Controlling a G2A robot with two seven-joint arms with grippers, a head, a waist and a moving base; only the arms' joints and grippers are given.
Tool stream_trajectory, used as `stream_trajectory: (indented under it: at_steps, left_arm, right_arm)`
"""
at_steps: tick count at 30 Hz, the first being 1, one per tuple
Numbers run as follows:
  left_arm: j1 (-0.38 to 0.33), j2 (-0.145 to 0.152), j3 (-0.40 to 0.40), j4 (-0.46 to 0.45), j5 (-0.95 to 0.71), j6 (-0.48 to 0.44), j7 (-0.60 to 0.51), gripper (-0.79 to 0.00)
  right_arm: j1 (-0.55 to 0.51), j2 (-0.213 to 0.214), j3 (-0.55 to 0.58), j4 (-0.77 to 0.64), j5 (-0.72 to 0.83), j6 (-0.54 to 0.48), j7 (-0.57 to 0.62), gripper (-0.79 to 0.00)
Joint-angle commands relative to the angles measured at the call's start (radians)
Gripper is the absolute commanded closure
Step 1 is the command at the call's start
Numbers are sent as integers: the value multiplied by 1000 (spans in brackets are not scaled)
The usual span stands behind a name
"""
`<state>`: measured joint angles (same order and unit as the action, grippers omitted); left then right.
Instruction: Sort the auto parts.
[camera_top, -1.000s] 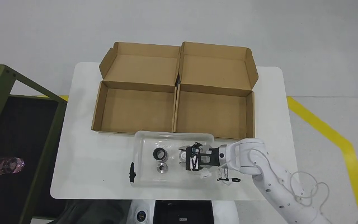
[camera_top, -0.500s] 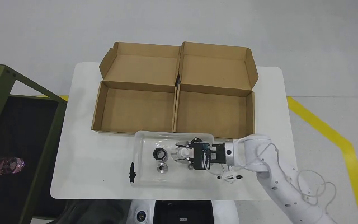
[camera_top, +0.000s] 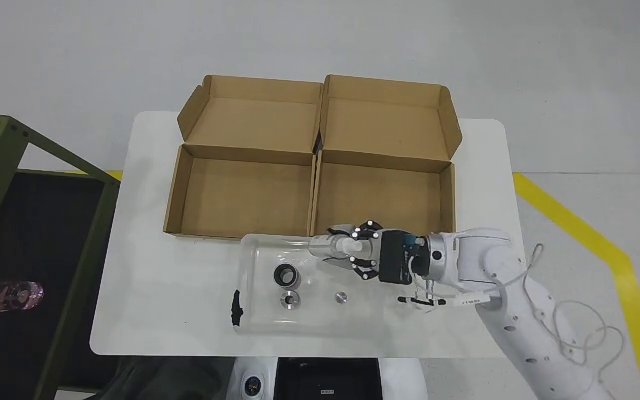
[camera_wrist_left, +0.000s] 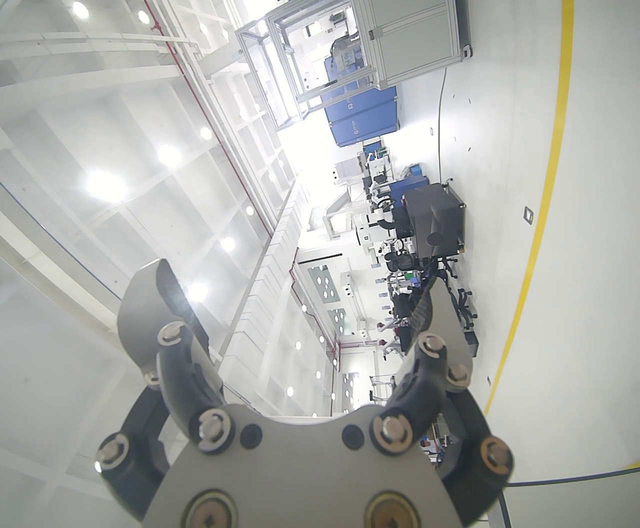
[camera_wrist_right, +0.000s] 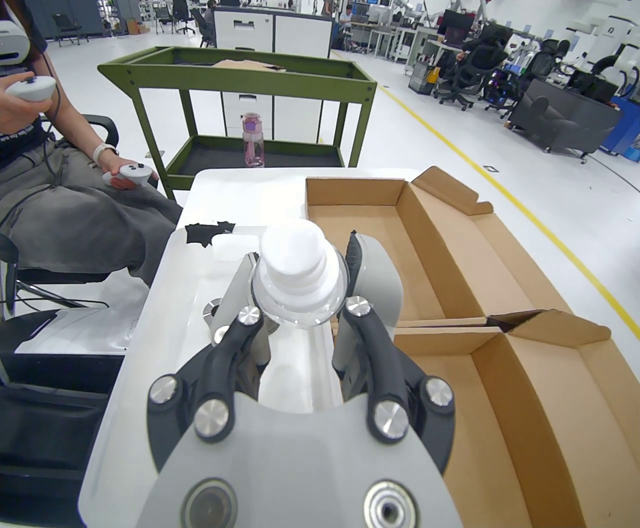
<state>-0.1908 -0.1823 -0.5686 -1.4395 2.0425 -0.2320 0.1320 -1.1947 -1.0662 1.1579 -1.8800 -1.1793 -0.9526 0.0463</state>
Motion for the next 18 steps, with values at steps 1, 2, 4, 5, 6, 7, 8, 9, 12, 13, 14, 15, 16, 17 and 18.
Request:
stream_trajectory:
  at_steps: [1,2,4,5,6,7,8,9,12,13,14,15,16,17,18]
  left_arm:
    - [0,0,0,0,0,0,0,-785]
    - [0,0,0,0,0,0,0,-785]
    - [0,0,0,0,0,0,0,-785]
    - [0,0,0,0,0,0,0,-785]
    - [0,0,0,0,0,0,0,-785]
    - [0,0,0,0,0,0,0,-785]
    - [0,0,0,0,0,0,0,-785]
    - [0,0,0,0,0,0,0,-785]
    - [0,0,0,0,0,0,0,-785]
    - [0,0,0,0,0,0,0,-785]
    - [0,0,0,0,0,0,0,-785]
    - [0,0,0,0,0,0,0,-785]
    - [0,0,0,0,0,0,0,-785]
    - [0,0,0,0,0,0,0,-785]
    - [0,0,0,0,0,0,0,-785]
  right_arm:
    - [1,0,7,4,4,5,-13,0]
    - [3,1,12,8,7,11,-18,0]
    - [5,0,15,16,14,17,-29,0]
    - [7,0,17,20,17,20,-31,0]
    - [10,0,18,24,19,24,-33,0]
    - [13,-1,19,31,24,32,-36,0]
    - [16,-1,19,37,29,37,-37,0]
    - [21,-2,19,44,33,44,-37,0]
    - [38,-4,17,66,50,67,-32,0]
    - [45,-5,15,74,55,75,-28,0]
    - [53,-6,13,82,61,83,-22,0]
    - [61,-8,11,93,68,93,-17,0]
    - [71,-9,7,103,75,100,-10,0]
    - [81,-11,4,116,81,110,-2,0]
    - [93,-13,-1,127,88,118,6,0]
